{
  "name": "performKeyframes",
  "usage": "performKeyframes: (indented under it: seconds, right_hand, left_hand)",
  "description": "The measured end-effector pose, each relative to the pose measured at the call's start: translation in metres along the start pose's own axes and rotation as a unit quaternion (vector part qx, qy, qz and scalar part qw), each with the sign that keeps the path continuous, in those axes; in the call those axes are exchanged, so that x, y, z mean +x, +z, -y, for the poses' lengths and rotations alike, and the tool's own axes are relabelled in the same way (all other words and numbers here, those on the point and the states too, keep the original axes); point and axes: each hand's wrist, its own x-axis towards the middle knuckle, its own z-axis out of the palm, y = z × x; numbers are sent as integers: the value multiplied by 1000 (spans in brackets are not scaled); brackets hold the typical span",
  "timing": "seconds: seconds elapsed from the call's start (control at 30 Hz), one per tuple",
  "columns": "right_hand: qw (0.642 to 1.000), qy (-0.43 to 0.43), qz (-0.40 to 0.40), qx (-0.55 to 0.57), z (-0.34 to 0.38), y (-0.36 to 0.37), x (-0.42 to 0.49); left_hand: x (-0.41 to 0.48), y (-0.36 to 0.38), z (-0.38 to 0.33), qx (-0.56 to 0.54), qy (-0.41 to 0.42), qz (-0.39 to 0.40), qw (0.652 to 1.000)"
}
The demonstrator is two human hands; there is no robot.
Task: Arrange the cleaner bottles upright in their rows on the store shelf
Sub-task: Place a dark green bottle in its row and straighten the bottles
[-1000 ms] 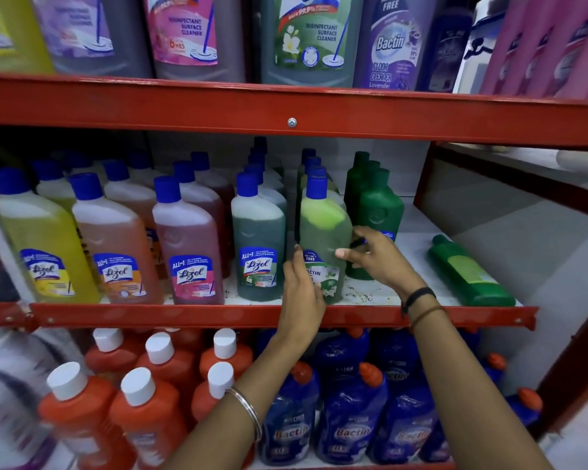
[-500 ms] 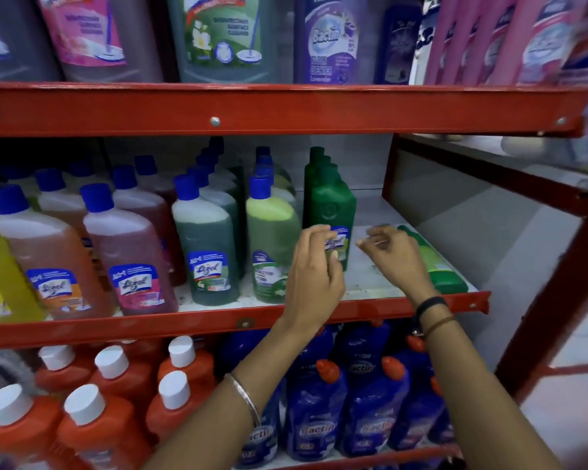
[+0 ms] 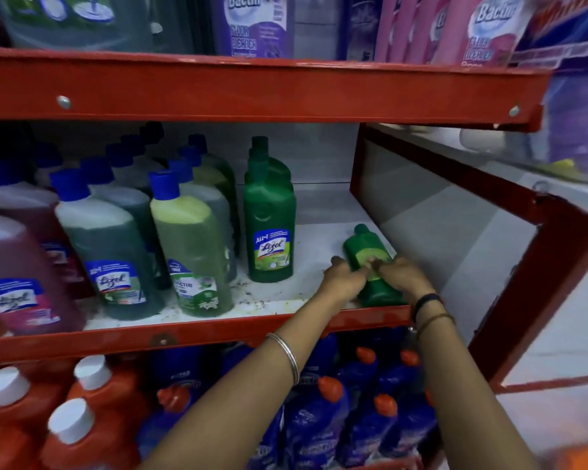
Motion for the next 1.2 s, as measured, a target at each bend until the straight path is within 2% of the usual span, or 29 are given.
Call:
performKeyframes:
  seconds: [0.1,0.17,0.23,0.37,0.53,0.63,0.7,0.8,0.9,1.0,1.1,1.2]
  right_hand:
    - [994,-7,-3,105,-2,2,3]
    - [984,-36,-16,171,-1,5,0]
    - [972,-83,-23,218,6,6,-13]
    - [940,-188,29,285,20,10,-32]
    - [932,-268,63,234,35,33,-51]
    - [926,-283,110,226,46,52,-66]
    - [926,-290,123,210,50,67,-73]
    - [925,-292,107,219,54,84,-82]
    - [934,-285,39,211,56,87,-86]
    - [945,-287,-18,155,53,90,-87]
    - [948,-286,-7,141,52,88,-90]
    - [938,-279,48,201,56,88,-101]
  left_hand:
    - [-1,2,-5,-33,-33,0,999]
    - [-1,-1,-3,-28,-26,-19,999]
    - [-4,-6,-3,-27,5,-49,998]
    - [-25,-28,-6,-29,83,-104,991]
    - [-64,-61,12,62,159,-197,965]
    - [-91,-84,18,156,179,-274,932]
    - [-104,-97,23,193,198,-294,915]
    - [-109,-110,31,196,196,-287,917]
    - [-111,-110,36,206,180,-259,926]
    - [-110,-107,41,189,183,-266,927]
    - [-112,-108,44,136,204,-302,921]
    - [-116,-105,52,85,237,-311,917]
